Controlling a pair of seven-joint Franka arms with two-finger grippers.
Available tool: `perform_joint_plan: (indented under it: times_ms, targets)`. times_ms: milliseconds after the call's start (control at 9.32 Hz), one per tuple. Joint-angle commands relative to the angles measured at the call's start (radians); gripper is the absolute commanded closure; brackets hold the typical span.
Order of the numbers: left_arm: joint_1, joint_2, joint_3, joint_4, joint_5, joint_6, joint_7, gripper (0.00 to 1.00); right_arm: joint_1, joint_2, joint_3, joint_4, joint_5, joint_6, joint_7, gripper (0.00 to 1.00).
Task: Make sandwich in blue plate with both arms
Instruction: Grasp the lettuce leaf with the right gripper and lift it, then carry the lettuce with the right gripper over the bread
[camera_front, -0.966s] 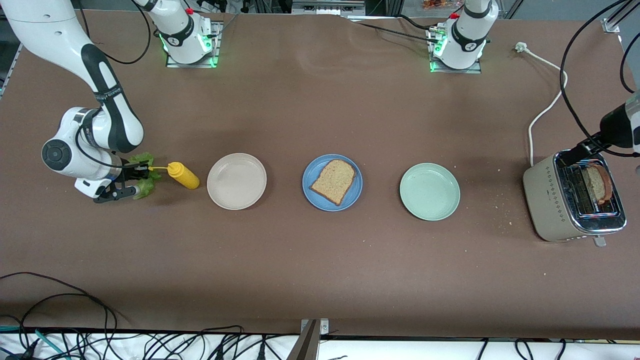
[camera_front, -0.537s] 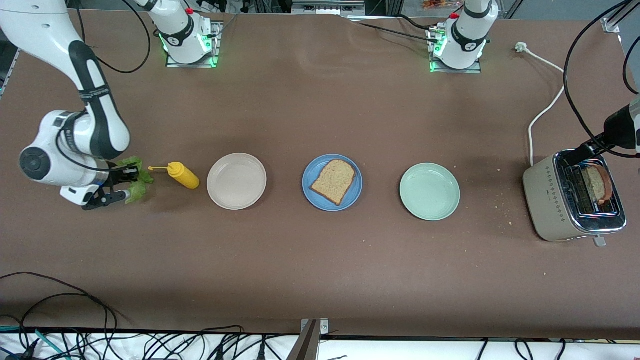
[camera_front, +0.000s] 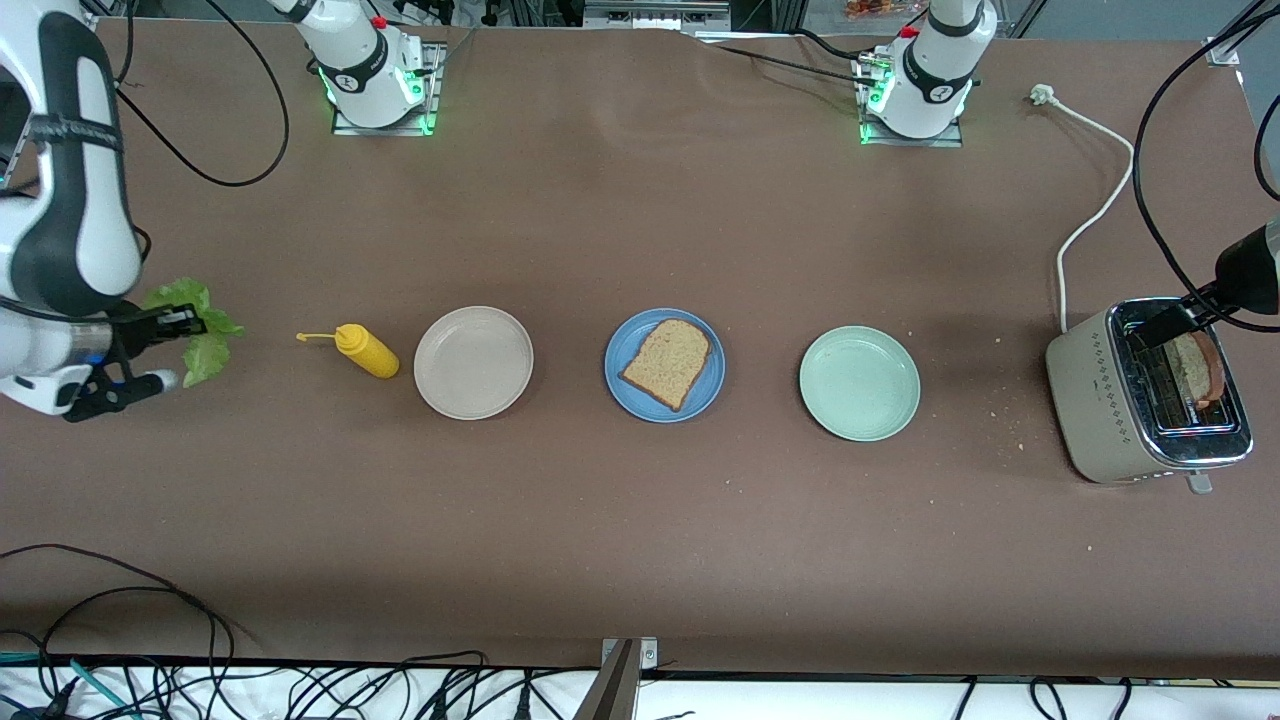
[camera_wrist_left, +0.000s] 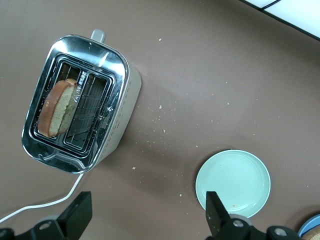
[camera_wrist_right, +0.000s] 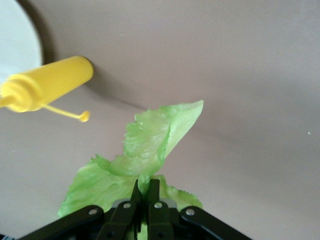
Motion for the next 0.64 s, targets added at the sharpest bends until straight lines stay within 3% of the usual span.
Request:
perform_joint_plan:
  times_ms: [0, 322, 429, 537]
  targets:
    - [0.010, 0.001, -0.008, 0.060, 0.033, -0.022, 0.011, 0.00, 0.009, 0.011, 0.079, 0.175, 0.021, -0.213, 0.162, 1.00]
    - [0.034, 0.015, 0.014, 0.113, 0.048, -0.011, 0.014, 0.00, 0.013, 0.013, 0.320, 0.177, 0.024, -0.160, 0.528, 1.00]
    - [0.034, 0.015, 0.011, 0.109, 0.048, -0.014, 0.011, 0.00, 0.039, 0.017, 0.365, 0.177, 0.049, -0.131, 0.670, 1.00]
    - [0.033, 0.015, 0.011, 0.107, 0.040, -0.017, 0.011, 0.00, 0.094, 0.025, 0.368, 0.174, 0.072, -0.085, 0.776, 1.00]
